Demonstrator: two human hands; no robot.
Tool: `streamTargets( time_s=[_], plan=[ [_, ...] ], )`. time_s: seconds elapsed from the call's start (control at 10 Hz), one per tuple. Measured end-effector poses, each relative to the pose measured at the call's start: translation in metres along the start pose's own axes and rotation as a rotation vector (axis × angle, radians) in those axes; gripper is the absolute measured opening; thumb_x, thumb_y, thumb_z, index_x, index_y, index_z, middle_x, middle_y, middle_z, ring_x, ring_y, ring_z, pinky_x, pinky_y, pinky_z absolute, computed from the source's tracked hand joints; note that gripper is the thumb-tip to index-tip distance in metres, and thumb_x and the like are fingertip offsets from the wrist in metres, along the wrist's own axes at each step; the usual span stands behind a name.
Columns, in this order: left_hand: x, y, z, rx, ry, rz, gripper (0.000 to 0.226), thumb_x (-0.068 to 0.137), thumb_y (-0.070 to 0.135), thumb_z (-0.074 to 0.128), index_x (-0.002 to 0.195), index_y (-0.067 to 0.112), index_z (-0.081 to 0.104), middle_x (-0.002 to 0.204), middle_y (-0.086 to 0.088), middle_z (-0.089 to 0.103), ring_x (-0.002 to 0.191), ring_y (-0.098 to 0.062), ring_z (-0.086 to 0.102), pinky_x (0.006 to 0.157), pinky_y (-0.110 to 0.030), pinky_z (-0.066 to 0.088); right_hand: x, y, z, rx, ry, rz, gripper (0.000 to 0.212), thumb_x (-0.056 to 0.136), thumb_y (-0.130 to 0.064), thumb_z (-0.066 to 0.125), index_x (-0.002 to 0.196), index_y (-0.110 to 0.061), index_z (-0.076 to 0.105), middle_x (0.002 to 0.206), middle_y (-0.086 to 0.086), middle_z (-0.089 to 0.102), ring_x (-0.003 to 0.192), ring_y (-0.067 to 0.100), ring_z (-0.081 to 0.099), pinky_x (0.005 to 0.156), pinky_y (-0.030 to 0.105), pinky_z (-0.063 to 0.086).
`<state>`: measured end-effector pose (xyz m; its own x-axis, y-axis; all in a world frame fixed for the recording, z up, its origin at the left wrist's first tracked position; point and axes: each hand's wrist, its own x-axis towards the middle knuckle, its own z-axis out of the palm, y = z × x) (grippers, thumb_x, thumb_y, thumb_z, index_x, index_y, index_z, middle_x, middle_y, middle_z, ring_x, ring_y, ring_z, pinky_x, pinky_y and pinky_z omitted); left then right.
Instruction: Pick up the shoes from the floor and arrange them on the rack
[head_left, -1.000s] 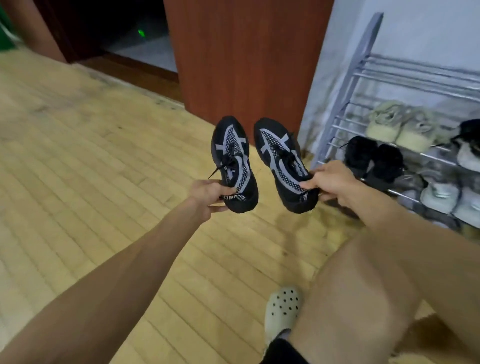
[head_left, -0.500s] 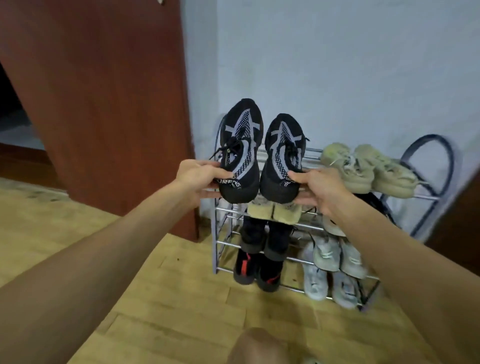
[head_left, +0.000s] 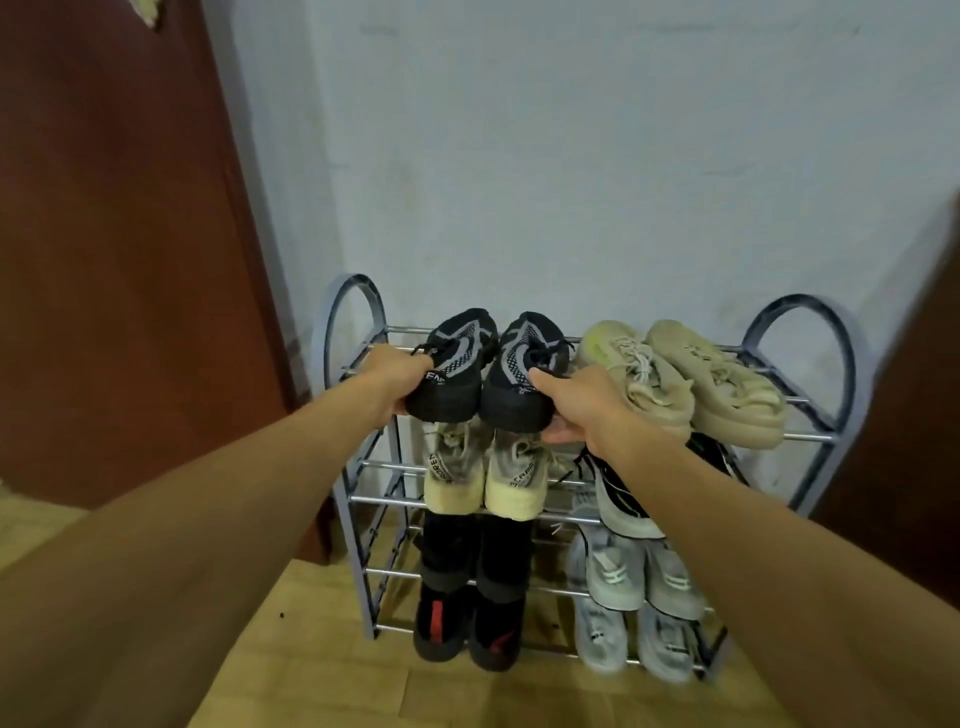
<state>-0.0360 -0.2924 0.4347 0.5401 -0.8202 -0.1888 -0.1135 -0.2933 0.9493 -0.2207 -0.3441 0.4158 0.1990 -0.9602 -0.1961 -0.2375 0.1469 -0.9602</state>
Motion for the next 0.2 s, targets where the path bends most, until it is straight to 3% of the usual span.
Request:
streamTargets(
  time_s=[0.1, 0.2],
  plan=[
    [-0.015, -0.007, -0.001, -0.03, -0.024, 0.004, 0.032, 0.092, 0.019, 0.059, 0.119, 0.002, 0.059, 0.098, -0.012, 0.066, 0.073, -0.018, 0.063, 0.06, -0.028, 0.054, -0.02, 0.006, -0.003, -0.097, -0.037, -0.01, 0.044, 0.093, -0.038, 0.058, 0.122, -0.004, 0.058, 0.11, 0.015, 0.066, 0.086, 0.034, 0.071, 0.068, 0.041, 0.062],
    [-0.042, -0.012, -0.005, 0.001, 0.013, 0.087, 0.036, 0.089, 0.022, 0.063, 0.119, 0.005, 0.058, 0.112, -0.013, 0.066, 0.09, -0.021, 0.06, 0.074, -0.03, 0.051, -0.048, 0.014, -0.01, -0.156, 0.028, -0.095, 0.034, 0.096, -0.029, 0.055, 0.12, -0.007, 0.06, 0.11, 0.013, 0.064, 0.087, 0.027, 0.069, 0.074, 0.042, 0.061]
  ],
)
